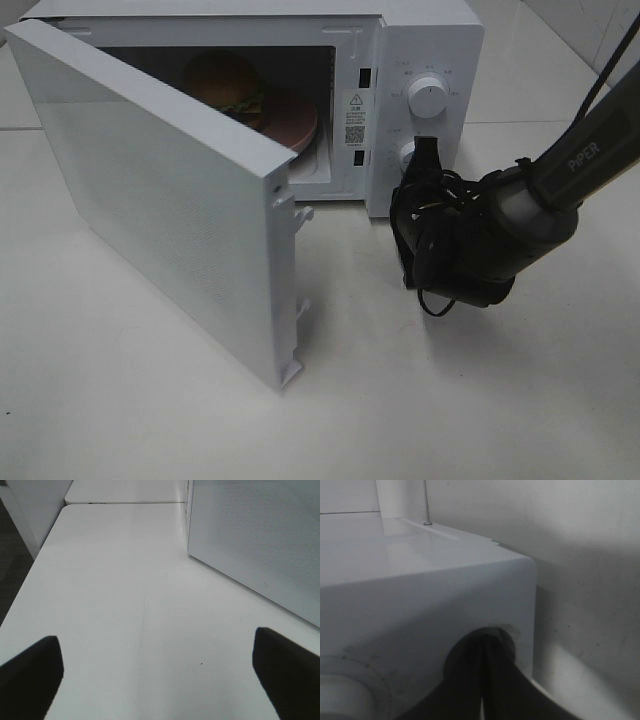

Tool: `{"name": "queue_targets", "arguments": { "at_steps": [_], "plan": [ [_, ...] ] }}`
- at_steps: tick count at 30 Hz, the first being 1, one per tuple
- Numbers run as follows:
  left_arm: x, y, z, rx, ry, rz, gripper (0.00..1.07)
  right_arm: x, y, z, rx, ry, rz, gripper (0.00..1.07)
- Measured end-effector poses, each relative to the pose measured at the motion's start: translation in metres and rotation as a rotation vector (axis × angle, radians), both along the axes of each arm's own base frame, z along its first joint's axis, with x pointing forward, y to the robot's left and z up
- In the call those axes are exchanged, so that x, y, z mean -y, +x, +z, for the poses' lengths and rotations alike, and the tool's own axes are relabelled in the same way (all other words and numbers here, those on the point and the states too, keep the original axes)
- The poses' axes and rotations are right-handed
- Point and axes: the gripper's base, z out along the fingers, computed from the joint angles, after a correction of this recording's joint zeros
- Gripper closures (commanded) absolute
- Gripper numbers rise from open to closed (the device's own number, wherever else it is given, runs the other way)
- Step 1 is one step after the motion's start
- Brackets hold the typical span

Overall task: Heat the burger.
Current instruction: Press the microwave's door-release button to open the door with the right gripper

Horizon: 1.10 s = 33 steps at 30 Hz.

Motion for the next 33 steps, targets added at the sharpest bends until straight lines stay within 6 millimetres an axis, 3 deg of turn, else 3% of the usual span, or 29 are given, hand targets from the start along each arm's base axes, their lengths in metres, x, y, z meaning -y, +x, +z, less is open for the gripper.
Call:
{"name": "queue_targets", "arguments": {
  "at_steps": [14, 33],
  "plan": [
    [0.0, 0.0, 0.0, 0.0, 0.0, 0.0, 0.09, -0.001, -0.004, 0.002, -0.012, 0.015, 0.012, 1.07],
    [0.0, 0.0, 0.0, 0.0, 0.0, 0.0, 0.09, 0.006, -0.032, 0.025, -0.079, -0.025, 0.159, 1.07]
  ]
}}
